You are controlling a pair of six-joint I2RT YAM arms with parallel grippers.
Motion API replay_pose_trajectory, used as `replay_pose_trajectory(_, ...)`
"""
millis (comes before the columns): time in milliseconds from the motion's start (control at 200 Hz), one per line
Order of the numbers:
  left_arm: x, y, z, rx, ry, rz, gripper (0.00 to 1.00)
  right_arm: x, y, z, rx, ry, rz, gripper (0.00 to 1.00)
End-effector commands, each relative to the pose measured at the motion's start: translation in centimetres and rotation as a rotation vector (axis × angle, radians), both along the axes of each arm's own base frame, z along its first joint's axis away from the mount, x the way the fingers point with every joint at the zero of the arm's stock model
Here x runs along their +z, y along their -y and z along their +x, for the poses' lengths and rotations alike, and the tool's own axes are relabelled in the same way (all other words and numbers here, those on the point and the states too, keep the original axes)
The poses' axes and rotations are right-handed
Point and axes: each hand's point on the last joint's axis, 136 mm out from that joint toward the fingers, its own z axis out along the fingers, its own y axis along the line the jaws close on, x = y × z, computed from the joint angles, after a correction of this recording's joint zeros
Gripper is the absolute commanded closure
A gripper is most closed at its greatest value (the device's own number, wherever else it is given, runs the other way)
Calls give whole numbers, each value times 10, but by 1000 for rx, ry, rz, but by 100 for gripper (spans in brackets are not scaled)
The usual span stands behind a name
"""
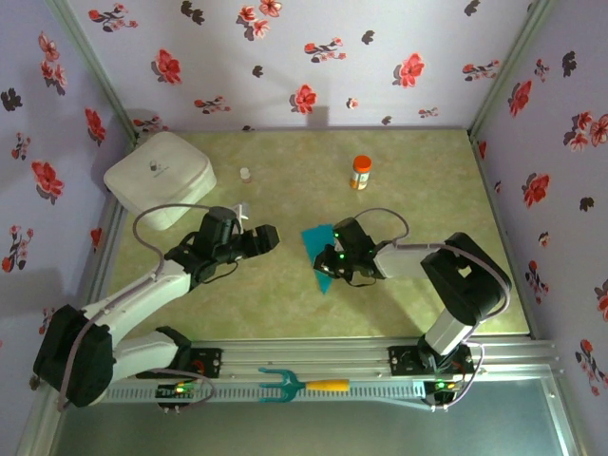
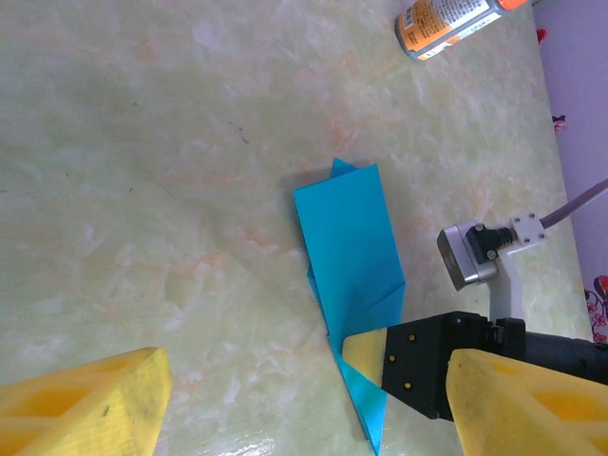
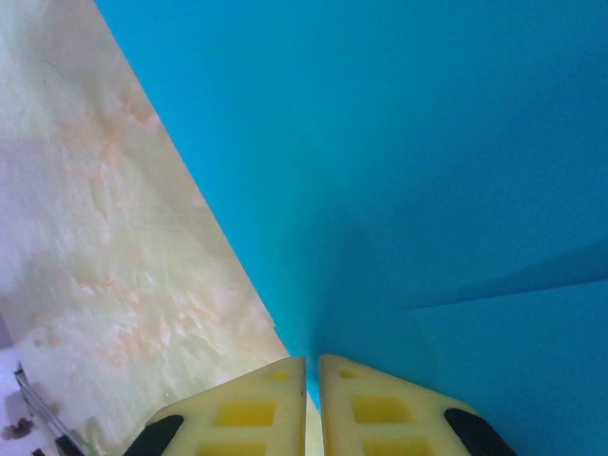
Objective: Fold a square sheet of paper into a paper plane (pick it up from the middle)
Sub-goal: Fold the wing for the fifth time at the center of the table.
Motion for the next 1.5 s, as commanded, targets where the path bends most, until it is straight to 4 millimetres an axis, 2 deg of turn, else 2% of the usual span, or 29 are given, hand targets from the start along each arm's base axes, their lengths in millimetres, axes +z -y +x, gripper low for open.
replay_pose_trajectory(0, 0, 6, 2, -12, -1, -16, 28, -7, 5, 3, -101, -38, 29, 88)
replay_pose_trajectory(140, -2, 19, 4, -33, -23, -72, 37, -5, 3, 3, -199, -74, 129, 88)
replay_pose_trajectory(225, -5, 27, 3, -64, -55, -85, 44, 8, -3, 6, -209, -45, 210, 88)
replay_pose_trajectory(285, -7, 32, 3, -81, -68, -86, 45, 21, -6, 9, -199, -6, 248, 87)
replay_pose_trajectory(400, -8, 46, 5, -112, -85, -93, 52, 39, -1, 12, -178, 67, 242, 83)
replay_pose_trajectory(520, -8, 65, 8, -149, -97, -97, 62, 42, 25, 14, -191, 106, 147, 82)
replay_pose_trajectory(635, -14, 90, 9, -200, -138, -100, 63, 36, 63, 13, -249, 113, 21, 81)
replay_pose_trajectory(710, -19, 108, 11, -237, -163, -99, 64, 37, 79, 13, -271, 126, -2, 79)
replay_pose_trajectory(825, -30, 137, 11, -306, -211, -98, 70, 35, 95, 12, -294, 122, -23, 77)
replay_pose_trajectory(950, -49, 151, 19, -315, -265, -63, 74, 33, 98, 12, -297, 109, -8, 77)
replay_pose_trajectory(1010, -57, 153, 23, -309, -283, -48, 77, 34, 97, 13, -298, 110, 3, 76)
replay_pose_trajectory(1250, -84, 151, 32, -280, -335, -13, 77, 34, 86, 16, -273, 105, 48, 69)
replay_pose_trajectory(1495, -115, 138, 19, -271, -404, 22, 78, 30, 78, 18, -251, 85, 76, 63)
